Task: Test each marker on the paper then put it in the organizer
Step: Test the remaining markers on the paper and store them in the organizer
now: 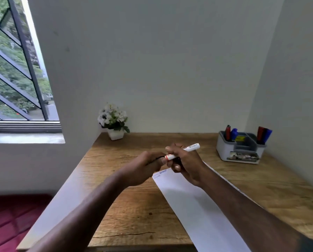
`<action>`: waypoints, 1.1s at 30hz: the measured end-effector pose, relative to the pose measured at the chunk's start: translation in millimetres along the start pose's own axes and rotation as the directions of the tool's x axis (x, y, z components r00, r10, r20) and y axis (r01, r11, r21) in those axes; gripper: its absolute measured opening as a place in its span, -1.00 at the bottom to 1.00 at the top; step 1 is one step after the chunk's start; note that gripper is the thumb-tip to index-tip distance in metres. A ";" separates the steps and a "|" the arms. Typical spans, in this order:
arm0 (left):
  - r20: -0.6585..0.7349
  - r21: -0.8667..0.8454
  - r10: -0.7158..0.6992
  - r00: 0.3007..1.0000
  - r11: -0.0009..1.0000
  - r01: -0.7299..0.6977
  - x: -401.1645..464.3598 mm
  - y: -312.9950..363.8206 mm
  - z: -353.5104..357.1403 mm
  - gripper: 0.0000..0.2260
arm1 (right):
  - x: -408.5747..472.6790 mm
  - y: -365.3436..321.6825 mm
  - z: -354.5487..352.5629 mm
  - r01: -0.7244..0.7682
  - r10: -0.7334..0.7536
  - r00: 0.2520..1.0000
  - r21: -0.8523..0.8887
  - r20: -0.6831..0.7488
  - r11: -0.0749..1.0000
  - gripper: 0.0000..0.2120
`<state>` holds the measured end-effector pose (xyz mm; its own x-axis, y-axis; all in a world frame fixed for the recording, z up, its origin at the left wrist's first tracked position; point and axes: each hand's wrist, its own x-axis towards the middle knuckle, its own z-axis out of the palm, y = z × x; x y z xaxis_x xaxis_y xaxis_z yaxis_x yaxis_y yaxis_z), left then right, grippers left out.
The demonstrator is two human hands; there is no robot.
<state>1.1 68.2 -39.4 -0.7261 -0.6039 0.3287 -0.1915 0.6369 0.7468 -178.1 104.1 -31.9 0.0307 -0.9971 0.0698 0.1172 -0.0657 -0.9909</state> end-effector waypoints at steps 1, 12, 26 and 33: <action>0.031 -0.083 -0.025 0.999 0.996 0.028 -0.2 -1.1 -1.9 -0.79 | -1.0 -0.1 -5.1 -0.004 0.005 1.000 0.040 -0.006 0.999 -0.69; -0.124 0.149 -0.243 0.962 0.954 0.260 16.4 -34.6 -5.7 -0.81 | -5.1 5.5 -35.9 0.072 -0.076 0.991 -0.042 -0.108 0.997 -0.69; 0.056 0.409 -0.470 0.881 0.816 0.409 58.0 -60.9 -18.6 -0.67 | 1.3 37.7 -24.6 0.122 -0.206 0.973 -0.526 -0.104 0.842 -0.64; 0.047 0.402 -0.461 0.886 0.821 0.405 53.7 -72.0 -27.1 -0.64 | 8.7 49.5 -26.0 0.264 -0.279 0.958 -0.586 0.066 0.766 -0.82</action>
<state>-6.2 -23.1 -59.9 -0.5863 -0.8061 -0.0797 -0.7173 0.4709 0.5135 -197.9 91.2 -83.3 0.0627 -0.9344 0.3508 -0.4835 -0.3359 -0.8083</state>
